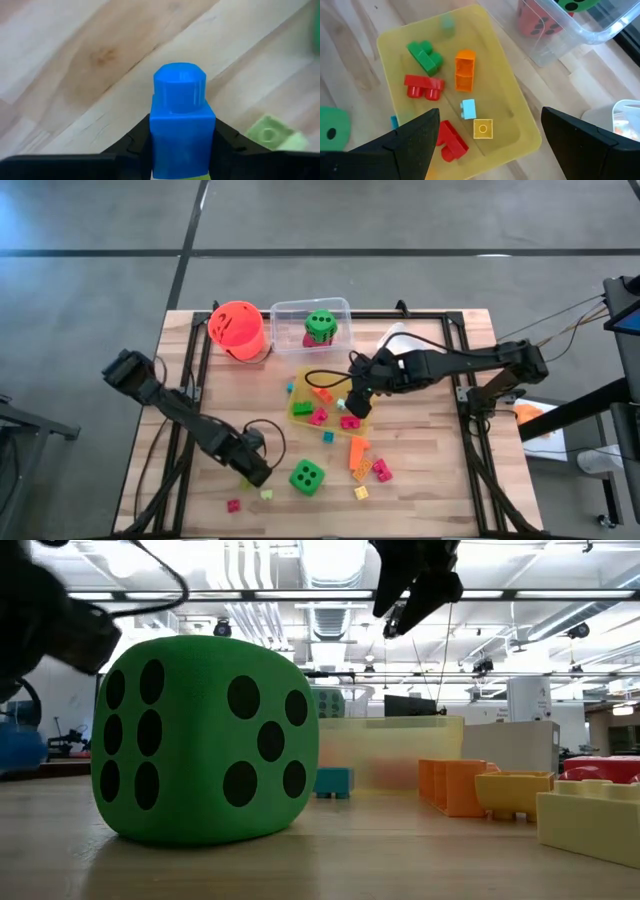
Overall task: Pick & Place Toys
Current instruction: Put the blue game piece into the yellow bin
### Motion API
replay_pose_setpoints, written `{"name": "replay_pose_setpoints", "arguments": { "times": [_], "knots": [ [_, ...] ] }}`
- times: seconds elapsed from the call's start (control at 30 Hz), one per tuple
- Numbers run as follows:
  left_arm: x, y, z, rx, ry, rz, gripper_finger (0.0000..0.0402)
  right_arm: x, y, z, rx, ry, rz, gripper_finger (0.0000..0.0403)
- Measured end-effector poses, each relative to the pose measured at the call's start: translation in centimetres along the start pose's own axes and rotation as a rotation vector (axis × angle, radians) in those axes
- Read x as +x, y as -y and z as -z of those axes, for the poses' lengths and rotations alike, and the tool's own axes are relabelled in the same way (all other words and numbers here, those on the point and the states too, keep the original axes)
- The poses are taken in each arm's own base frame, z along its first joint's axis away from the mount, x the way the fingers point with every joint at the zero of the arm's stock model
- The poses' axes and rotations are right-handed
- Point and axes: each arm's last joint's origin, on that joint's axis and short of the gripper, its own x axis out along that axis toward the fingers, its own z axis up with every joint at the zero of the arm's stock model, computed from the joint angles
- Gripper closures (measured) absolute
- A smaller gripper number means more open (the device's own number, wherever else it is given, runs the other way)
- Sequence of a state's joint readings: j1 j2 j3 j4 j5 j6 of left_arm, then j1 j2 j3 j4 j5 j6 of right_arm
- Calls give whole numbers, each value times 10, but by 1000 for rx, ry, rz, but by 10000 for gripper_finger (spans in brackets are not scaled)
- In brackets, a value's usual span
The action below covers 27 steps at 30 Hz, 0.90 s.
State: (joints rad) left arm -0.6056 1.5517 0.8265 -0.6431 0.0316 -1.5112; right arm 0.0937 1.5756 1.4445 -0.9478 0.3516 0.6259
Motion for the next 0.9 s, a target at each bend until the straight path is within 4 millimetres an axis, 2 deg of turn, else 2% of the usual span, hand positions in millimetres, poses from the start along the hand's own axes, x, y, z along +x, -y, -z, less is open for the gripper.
{"name": "replay_pose_setpoints", "arguments": {
  "times": [0.27, 0.37, 0.5, 0.6, 0.7, 0.9],
  "knots": [
    [-48, -7, -23, -60, 174, 182, 282, -7, -6, 5, -10, 8, -23, 60],
    [-68, -11, -44, -77, 258, 284, 282, -11, -6, 6, -16, 32, -4, 60],
    [-87, -15, -84, -57, 363, 423, 282, -25, -3, 7, 19, 111, 48, 60],
    [-93, -21, -114, -33, 399, 502, 282, -36, 2, 6, 54, 143, 37, 60],
    [-92, -33, -138, -53, 385, 505, 282, -43, 6, 7, 68, 150, 28, 60],
    [-88, -50, -167, -54, 410, 488, 282, -52, 17, 11, 37, 126, 65, 60]
  ]
}}
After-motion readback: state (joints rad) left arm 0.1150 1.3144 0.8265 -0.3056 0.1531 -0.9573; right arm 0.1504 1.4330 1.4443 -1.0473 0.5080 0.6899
